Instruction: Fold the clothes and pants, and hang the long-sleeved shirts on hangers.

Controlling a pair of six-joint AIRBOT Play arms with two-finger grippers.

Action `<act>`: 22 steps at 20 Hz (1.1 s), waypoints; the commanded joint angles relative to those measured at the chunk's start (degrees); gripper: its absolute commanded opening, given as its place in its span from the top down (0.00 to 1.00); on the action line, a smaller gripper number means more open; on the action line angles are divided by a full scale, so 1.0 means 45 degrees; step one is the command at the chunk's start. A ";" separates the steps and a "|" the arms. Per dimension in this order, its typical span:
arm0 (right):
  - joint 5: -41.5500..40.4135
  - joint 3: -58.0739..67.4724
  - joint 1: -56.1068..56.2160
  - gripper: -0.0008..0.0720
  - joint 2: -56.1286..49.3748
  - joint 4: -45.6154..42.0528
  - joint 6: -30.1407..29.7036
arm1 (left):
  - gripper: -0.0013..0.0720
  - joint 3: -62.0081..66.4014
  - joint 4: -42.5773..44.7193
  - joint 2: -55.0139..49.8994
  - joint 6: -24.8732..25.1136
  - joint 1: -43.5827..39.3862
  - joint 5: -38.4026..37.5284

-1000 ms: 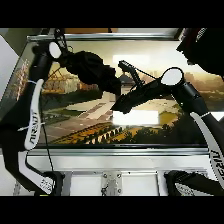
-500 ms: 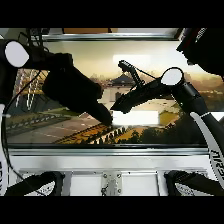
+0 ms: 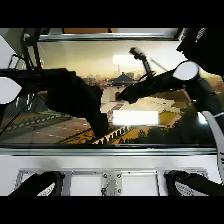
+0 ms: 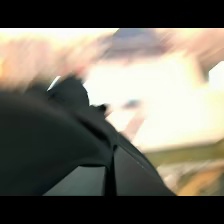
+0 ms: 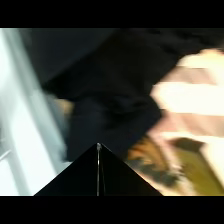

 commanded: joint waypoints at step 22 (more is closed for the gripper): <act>-0.1229 -0.0544 -0.6222 0.54 0.4410 -0.5770 0.3934 | 0.06 -0.8194 -0.2385 0.1773 -0.0403 0.0049 0.0947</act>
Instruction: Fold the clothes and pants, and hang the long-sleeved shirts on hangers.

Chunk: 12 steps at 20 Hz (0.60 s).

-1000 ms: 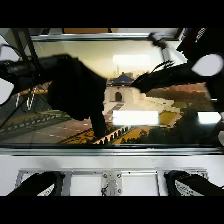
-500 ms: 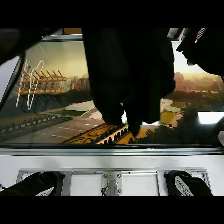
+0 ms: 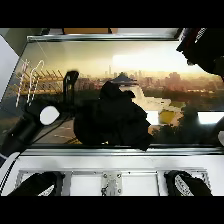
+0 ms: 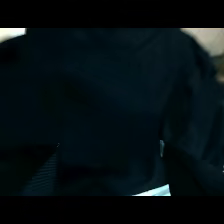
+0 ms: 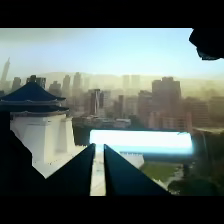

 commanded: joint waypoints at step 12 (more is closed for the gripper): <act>0.0753 -0.7291 -0.0015 0.13 -0.0923 0.2229 -0.0058 | 0.06 0.3993 -0.1719 -0.2919 0.3410 0.3123 -0.2443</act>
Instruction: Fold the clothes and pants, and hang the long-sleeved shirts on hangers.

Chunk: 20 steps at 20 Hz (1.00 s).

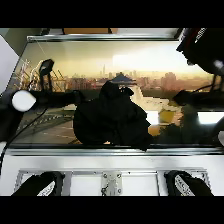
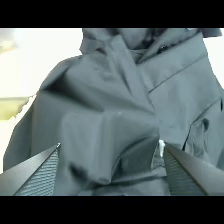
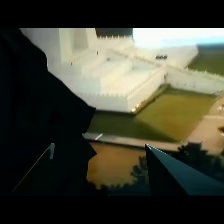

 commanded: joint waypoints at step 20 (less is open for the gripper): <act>-0.3939 -0.3789 0.3949 0.97 -0.5343 0.3274 -0.0384 | 0.97 -0.0884 -0.2181 -0.5644 0.2055 0.0801 -0.2001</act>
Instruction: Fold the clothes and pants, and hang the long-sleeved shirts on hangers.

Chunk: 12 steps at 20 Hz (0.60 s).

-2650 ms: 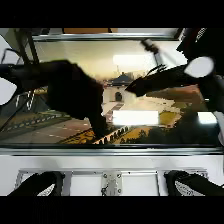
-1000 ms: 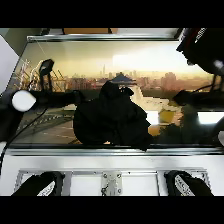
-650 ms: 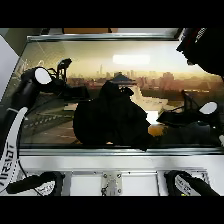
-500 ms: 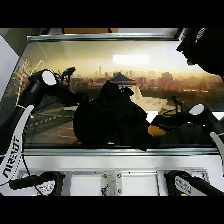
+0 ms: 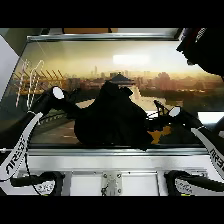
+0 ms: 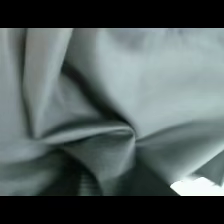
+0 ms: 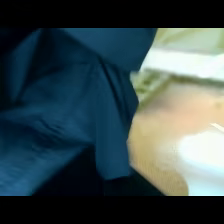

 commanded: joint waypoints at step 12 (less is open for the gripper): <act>0.2803 1.2988 -0.0889 0.97 0.5746 -0.2025 0.0641 | 0.97 1.1128 0.0039 0.6266 -0.0117 0.1705 0.1574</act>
